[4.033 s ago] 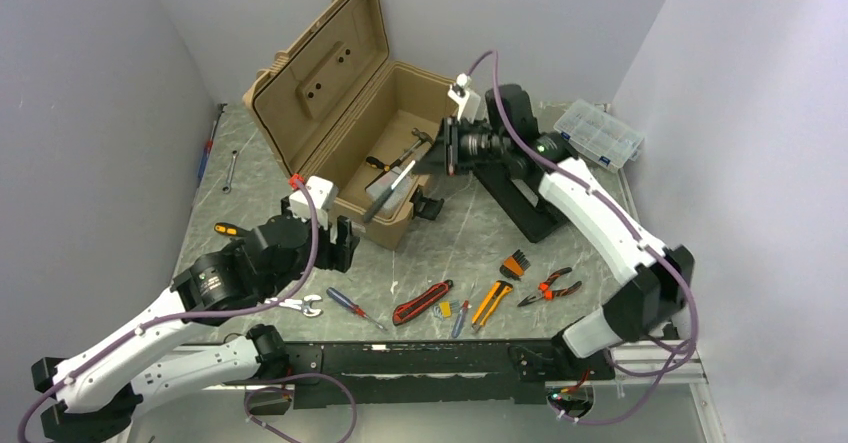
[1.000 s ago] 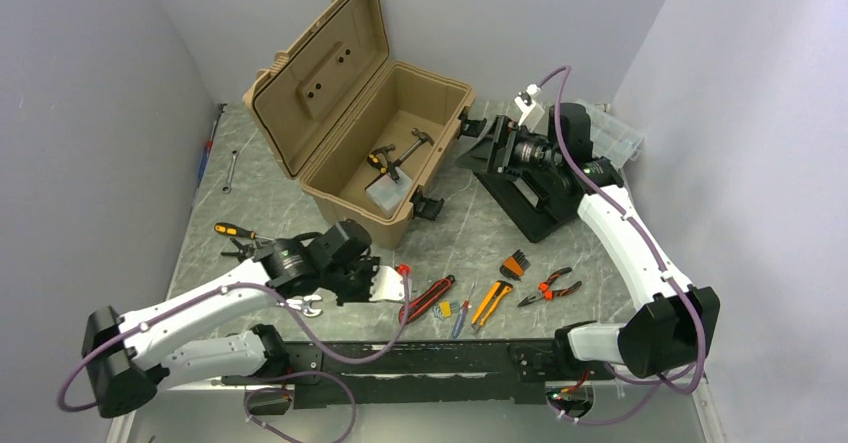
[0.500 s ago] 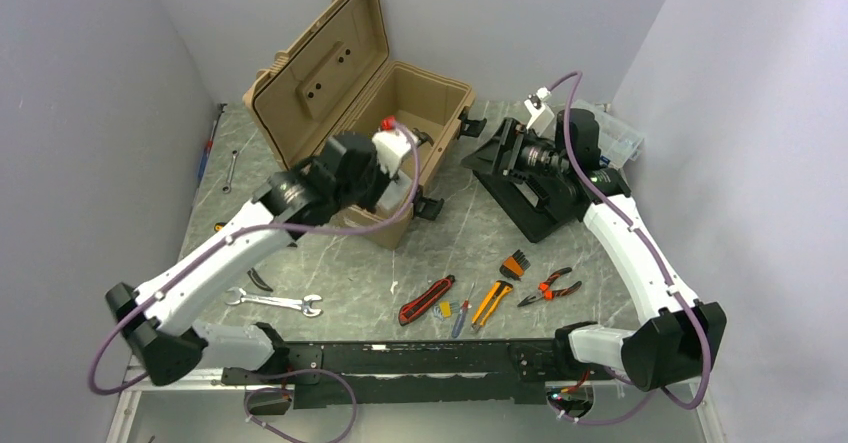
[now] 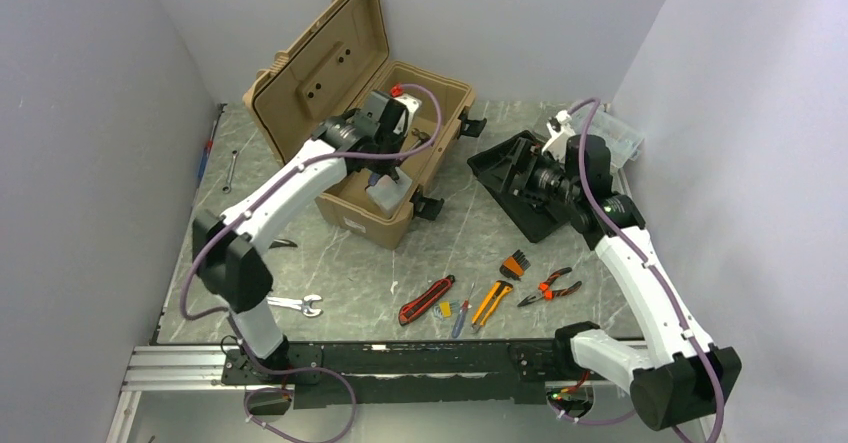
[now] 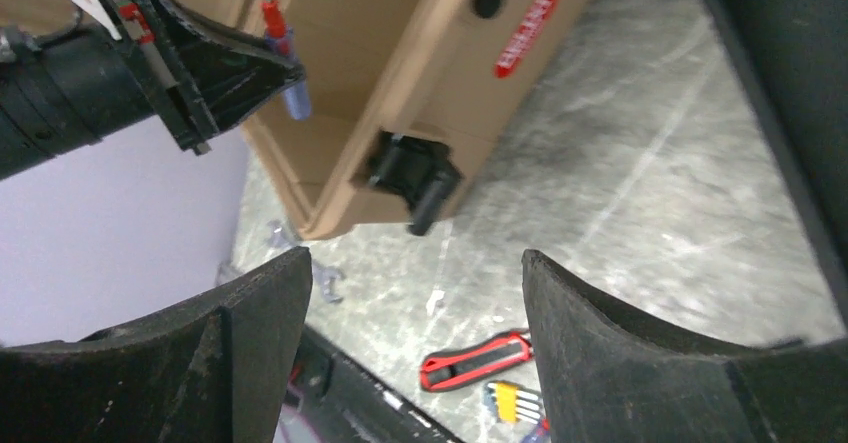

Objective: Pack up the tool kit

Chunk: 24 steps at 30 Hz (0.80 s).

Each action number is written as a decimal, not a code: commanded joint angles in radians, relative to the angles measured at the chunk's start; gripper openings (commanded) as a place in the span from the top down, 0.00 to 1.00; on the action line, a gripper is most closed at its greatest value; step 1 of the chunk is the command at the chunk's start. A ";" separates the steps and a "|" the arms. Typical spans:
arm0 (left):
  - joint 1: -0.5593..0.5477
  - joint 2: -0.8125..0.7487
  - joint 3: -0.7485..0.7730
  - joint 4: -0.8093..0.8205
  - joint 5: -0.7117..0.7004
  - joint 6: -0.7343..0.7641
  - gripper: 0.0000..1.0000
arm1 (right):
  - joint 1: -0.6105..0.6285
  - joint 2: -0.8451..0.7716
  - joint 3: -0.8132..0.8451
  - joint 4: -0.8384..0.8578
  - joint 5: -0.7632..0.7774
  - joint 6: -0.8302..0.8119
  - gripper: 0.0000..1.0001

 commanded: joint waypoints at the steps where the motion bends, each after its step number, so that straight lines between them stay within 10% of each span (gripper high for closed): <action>1: 0.072 0.094 0.096 -0.097 0.064 -0.084 0.99 | -0.005 -0.049 -0.061 -0.096 0.285 -0.022 0.21; 8: 0.115 0.193 0.136 -0.128 0.099 -0.076 0.90 | -0.005 -0.048 -0.055 -0.156 0.394 -0.024 0.22; 24: 0.109 0.077 0.197 -0.157 0.223 -0.081 0.21 | -0.006 0.111 -0.022 -0.152 0.533 -0.155 0.18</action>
